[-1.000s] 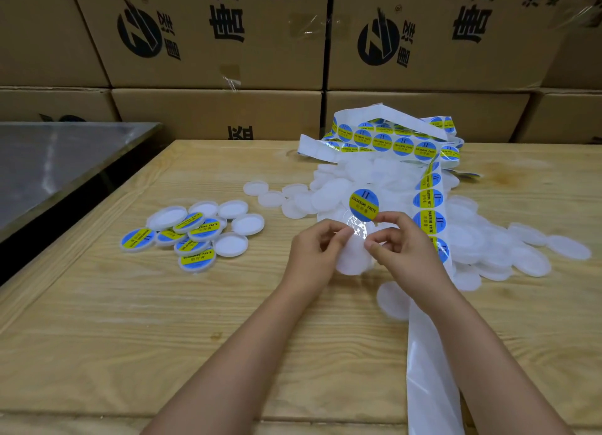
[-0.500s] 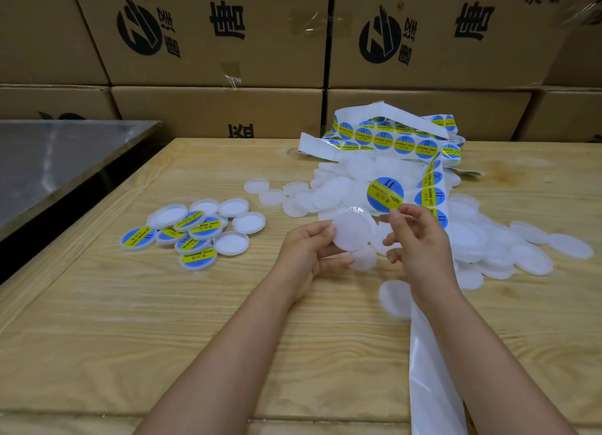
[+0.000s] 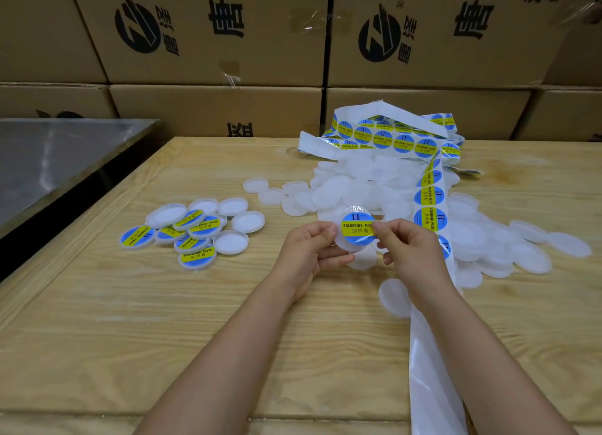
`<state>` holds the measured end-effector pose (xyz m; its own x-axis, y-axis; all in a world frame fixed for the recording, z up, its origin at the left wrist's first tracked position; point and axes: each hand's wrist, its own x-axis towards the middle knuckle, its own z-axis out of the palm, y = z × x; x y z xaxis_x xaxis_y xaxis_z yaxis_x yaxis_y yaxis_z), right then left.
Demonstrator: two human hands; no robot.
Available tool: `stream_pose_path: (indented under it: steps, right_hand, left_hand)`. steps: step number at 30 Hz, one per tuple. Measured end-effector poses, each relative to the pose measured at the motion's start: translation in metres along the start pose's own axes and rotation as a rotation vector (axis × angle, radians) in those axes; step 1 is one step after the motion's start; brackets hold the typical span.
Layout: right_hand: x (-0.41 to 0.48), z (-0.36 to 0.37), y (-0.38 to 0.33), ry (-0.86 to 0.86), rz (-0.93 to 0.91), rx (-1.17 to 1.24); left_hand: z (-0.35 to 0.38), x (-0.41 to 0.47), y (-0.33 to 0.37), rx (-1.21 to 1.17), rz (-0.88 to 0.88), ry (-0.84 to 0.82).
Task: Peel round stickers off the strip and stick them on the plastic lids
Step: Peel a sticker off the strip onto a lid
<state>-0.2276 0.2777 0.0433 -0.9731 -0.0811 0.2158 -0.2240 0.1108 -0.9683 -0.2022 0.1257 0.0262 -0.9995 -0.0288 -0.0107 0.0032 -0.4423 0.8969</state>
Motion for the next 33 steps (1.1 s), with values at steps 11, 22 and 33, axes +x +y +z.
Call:
stream_pose_path:
  steps: [11,22,33]
  right_hand:
    - [0.0027,-0.0013,0.0058,0.008,-0.025,-0.016]
    - [0.0040,-0.0035,0.0067,0.022,-0.053,-0.109]
    - [0.0010,-0.0004,0.0086,0.102,-0.159,-0.334]
  left_hand:
    - [0.0019,-0.0010,-0.0022,-0.022,-0.004,-0.044]
    - [0.0023,-0.0017,-0.0033,0.057,0.041,-0.035]
    - [0.0055,-0.0014,-0.0056,0.134,0.057,0.001]
